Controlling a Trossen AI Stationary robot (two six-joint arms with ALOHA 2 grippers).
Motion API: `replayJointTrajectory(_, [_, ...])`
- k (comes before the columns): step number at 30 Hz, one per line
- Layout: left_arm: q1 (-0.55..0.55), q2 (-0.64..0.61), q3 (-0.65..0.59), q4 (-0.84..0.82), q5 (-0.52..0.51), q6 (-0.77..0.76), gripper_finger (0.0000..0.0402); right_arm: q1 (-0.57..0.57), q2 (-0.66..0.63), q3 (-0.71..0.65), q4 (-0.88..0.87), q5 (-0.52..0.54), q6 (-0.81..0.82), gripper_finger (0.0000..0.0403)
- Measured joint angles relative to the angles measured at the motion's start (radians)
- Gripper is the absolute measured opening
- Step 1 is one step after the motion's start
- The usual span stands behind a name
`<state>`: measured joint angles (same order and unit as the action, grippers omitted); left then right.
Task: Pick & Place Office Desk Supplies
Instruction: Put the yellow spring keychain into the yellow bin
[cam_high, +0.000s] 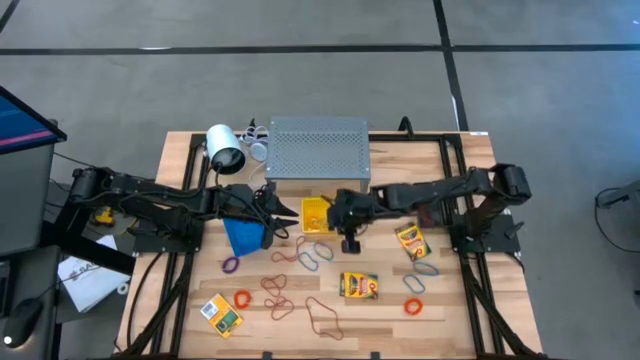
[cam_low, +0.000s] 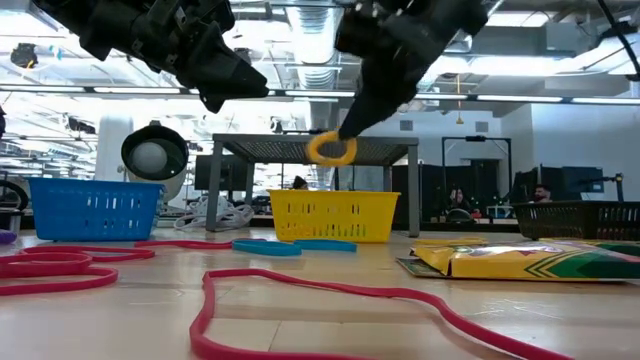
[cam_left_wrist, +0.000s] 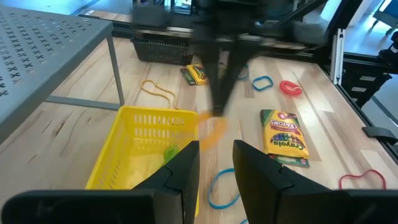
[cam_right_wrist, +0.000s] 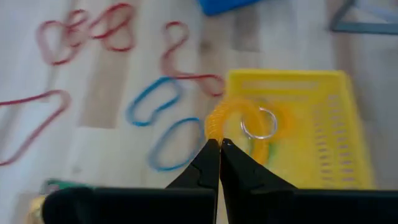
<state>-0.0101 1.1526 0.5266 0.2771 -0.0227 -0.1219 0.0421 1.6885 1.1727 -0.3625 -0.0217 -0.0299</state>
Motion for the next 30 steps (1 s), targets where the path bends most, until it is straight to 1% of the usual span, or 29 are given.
replayJointTrajectory(6, [0.0, 0.0, 0.0, -0.009, 0.0, 0.0, 0.0094, -0.077, 0.023, -0.001, -0.021, -0.007, -0.035, 0.0])
replayJointTrajectory(11, [0.0, 0.0, 0.0, -0.009, 0.0, 0.0, 0.0094, -0.13, 0.076, -0.001, 0.0, -0.012, -0.06, 0.0])
replayJointTrajectory(16, [0.0, 0.0, 0.0, -0.015, 0.0, -0.013, 0.0094, -0.162, 0.138, 0.001, 0.023, -0.072, -0.067, 0.0])
replayJointTrajectory(19, [0.0, 0.0, 0.0, -0.021, 0.0, -0.018, 0.0094, -0.163, 0.153, -0.001, 0.04, -0.098, -0.07, 0.0002])
replayJointTrajectory(23, [0.0, 0.0, 0.0, -0.028, 0.0, -0.018, 0.0094, -0.163, 0.138, 0.0, 0.061, -0.116, -0.076, 0.0017])
replayJointTrajectory(30, [0.0, 0.0, 0.0, -0.03, 0.0, -0.018, 0.0094, -0.161, 0.122, 0.001, 0.058, -0.116, -0.052, 0.0062])
